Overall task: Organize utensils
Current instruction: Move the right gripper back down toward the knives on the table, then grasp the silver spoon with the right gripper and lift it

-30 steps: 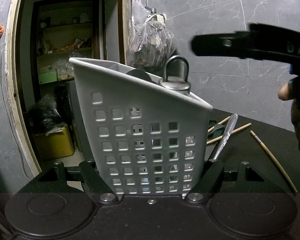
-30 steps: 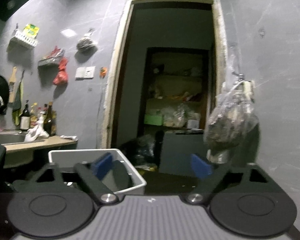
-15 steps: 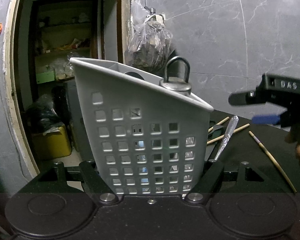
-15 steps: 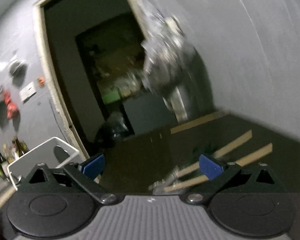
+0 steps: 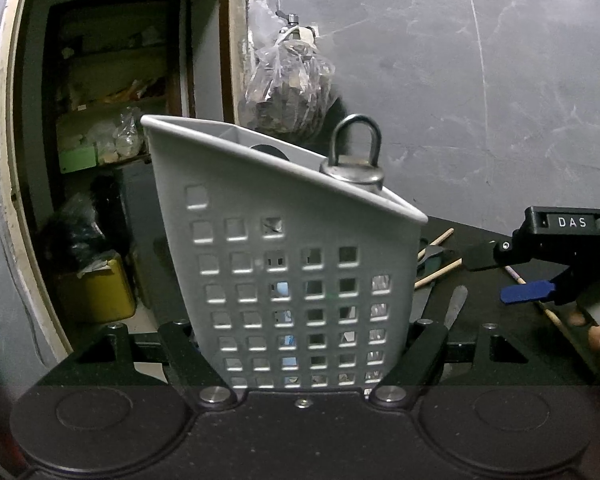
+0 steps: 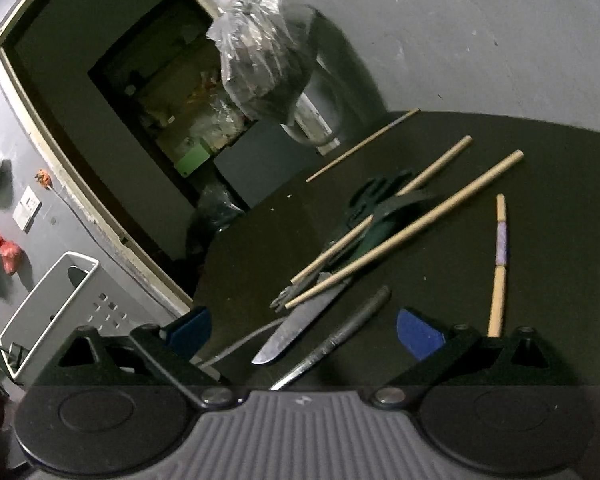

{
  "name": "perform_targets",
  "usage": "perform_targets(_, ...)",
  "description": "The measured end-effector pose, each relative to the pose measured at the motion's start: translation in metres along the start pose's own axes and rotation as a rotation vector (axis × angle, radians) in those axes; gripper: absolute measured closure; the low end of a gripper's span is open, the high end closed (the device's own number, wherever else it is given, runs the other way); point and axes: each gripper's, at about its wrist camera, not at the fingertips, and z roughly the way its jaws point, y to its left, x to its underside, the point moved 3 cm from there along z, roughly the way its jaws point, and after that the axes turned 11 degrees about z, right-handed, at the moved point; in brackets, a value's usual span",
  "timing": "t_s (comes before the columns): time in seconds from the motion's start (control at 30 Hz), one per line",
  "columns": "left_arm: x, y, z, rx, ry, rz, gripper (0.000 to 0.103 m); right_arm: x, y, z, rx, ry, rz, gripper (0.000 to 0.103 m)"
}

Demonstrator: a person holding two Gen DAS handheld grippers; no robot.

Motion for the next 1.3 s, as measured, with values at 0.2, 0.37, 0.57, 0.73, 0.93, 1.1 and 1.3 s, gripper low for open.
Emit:
perform_targets(0.2,-0.001,-0.001,0.001,-0.002,0.002,0.006,0.026,0.003,0.000,0.005,0.042,0.005,-0.043,0.006)
perform_targets(0.37,-0.001,-0.001,0.001,-0.002,0.002,0.006,0.026,0.007,0.011,0.011,0.094,0.010,-0.133,0.010)
perform_targets(0.57,-0.001,-0.001,0.001,-0.002,0.001,0.004,0.026,0.006,0.021,0.019,0.123,0.036,-0.200,0.015)
perform_targets(0.73,-0.001,-0.001,0.001,-0.002,0.002,0.004,0.026,-0.003,0.036,0.029,0.114,0.071,-0.312,0.021)
perform_targets(0.93,0.000,-0.001,0.001,-0.004,0.002,0.002,0.026,-0.009,0.045,0.054,0.080,0.199,-0.340,0.024)
perform_targets(1.1,0.000,-0.002,0.000,-0.003,0.000,0.000,0.026,-0.008,0.036,0.043,0.103,0.214,-0.341,0.025)
perform_targets(1.3,0.001,-0.001,-0.001,-0.002,-0.001,-0.006,0.026,0.007,0.029,0.006,0.136,0.231,-0.366,0.025)
